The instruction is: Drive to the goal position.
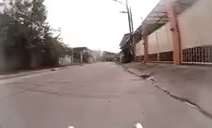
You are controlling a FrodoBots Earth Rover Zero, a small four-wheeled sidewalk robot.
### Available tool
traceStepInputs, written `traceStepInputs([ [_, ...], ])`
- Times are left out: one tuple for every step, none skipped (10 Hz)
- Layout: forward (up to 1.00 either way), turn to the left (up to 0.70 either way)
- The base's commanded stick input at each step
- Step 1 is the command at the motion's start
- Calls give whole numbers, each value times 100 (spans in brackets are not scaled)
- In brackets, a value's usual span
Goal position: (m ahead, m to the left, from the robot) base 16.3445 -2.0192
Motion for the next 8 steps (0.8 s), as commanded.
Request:
traceStepInputs([
  [100,0],
  [100,0],
  [100,-27],
  [100,-40],
  [100,-40],
  [100,0],
  [100,0],
  [100,0],
])
